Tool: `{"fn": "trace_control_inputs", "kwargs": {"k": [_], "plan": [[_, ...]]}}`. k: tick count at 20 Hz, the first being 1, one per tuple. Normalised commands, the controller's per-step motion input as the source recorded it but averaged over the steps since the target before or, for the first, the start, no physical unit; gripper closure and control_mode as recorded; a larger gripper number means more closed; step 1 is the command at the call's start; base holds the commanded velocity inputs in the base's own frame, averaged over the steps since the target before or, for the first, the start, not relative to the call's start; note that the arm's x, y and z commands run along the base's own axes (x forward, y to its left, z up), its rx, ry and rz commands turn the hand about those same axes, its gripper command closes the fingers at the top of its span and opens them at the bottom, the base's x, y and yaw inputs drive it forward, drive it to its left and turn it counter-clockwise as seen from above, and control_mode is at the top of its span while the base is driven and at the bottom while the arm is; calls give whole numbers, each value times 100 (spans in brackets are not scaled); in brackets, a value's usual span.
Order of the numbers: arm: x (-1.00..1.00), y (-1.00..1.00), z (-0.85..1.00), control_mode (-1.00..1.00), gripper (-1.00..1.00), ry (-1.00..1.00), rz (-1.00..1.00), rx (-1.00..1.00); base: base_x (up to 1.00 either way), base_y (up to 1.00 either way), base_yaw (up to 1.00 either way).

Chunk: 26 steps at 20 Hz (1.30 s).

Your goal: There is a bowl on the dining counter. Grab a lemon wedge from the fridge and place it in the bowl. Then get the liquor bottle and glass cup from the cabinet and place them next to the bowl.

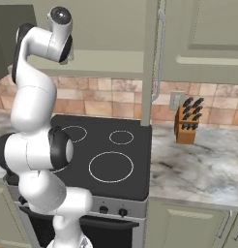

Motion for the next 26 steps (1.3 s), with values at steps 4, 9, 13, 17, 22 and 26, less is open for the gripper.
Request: {"fn": "trace_control_inputs", "kwargs": {"k": [4,9,13,17,22,26], "plan": [[17,6,-11,-100,-100,0,1,0,0,0,0],[20,1,-11,-100,-100,0,1,0,0,0,0],[19,0,-8,-100,-100,0,0,0,0,0,0],[17,0,-4,-100,-100,0,0,0,0,0,0],[14,0,-2,-100,-100,0,0,0,0,0,0],[14,0,0,-100,-100,0,0,0,0,0,0]]}}
